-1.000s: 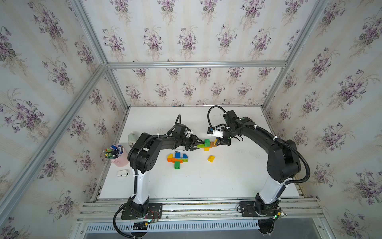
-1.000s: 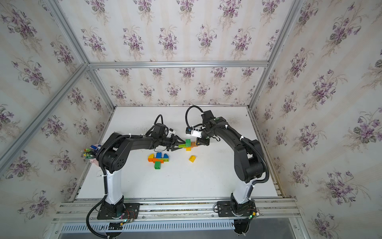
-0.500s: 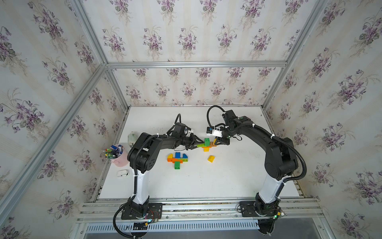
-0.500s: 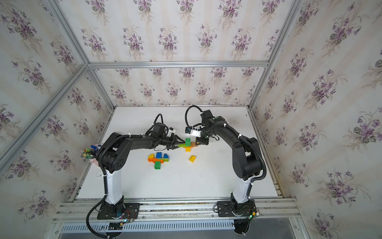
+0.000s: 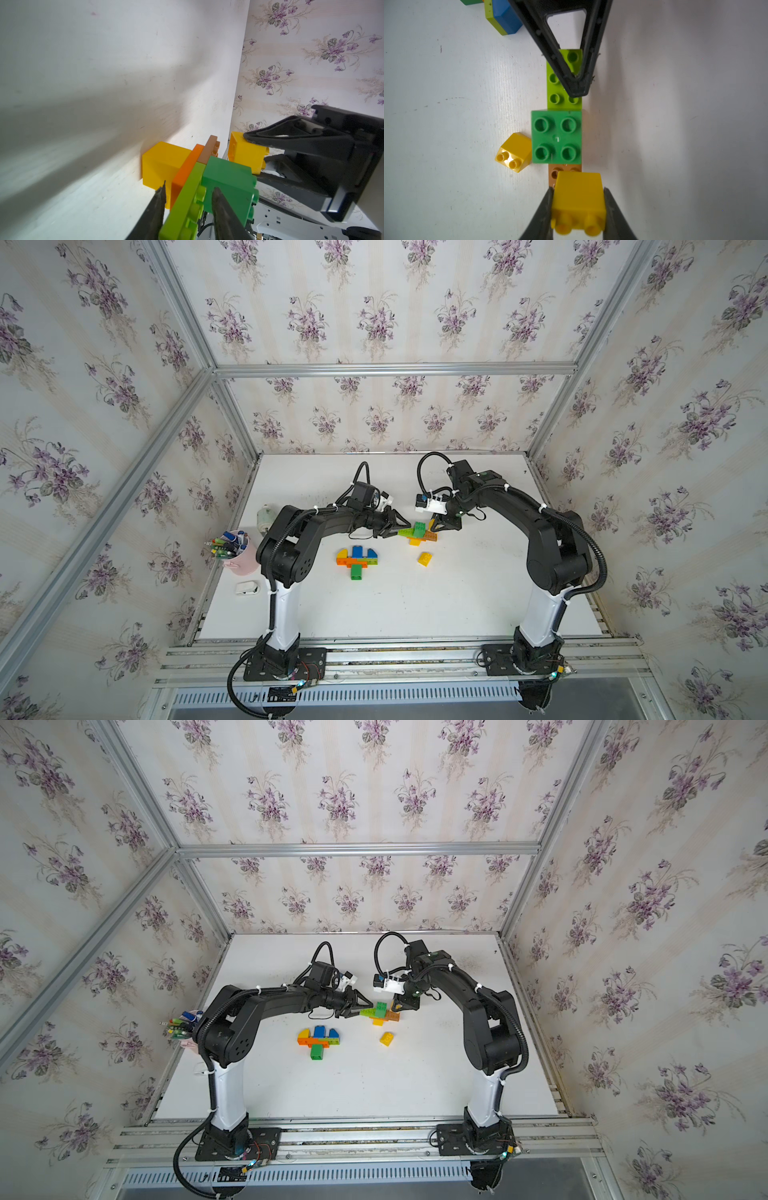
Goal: Assemble a fork with lego
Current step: Assemble the lego brick with the lego brick.
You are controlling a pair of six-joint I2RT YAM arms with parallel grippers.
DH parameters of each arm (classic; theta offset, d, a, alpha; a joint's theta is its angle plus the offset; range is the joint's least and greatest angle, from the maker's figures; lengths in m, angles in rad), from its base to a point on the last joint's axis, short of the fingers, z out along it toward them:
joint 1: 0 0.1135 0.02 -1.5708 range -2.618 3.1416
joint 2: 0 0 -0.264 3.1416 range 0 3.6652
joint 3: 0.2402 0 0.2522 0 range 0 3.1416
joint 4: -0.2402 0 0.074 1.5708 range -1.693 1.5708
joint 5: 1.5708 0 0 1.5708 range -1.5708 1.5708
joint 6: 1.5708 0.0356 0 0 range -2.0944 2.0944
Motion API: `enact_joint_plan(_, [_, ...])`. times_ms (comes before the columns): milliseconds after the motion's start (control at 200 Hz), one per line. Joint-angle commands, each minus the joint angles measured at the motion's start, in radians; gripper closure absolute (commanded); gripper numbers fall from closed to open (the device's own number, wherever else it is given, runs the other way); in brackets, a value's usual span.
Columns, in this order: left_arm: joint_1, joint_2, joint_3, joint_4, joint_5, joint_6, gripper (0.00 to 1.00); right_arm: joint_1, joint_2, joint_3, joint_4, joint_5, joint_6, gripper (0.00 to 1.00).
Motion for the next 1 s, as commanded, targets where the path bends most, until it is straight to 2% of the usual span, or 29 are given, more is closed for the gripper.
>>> enact_joint_plan(0, [0.004,0.025,0.011,-0.040,0.021,0.047,0.60,0.000,0.006,-0.006,-0.033,-0.045,-0.005,0.92])
enact_joint_plan(160, [0.008,0.033,0.010,-0.042,0.026,0.061,0.48,-0.001,-0.027,-0.046,-0.002,-0.036,0.007,0.92])
enact_joint_plan(465, [0.014,0.005,-0.004,-0.018,0.034,0.036,0.50,0.000,-0.019,-0.031,0.001,-0.047,-0.003,0.92])
enact_joint_plan(640, [0.014,-0.011,-0.007,-0.030,0.028,0.039,0.48,-0.007,-0.012,0.010,-0.024,-0.069,-0.007,0.92])
enact_joint_plan(994, [0.020,-0.018,-0.017,-0.041,0.015,0.039,0.46,-0.034,0.040,0.034,0.037,-0.025,0.001,0.92])
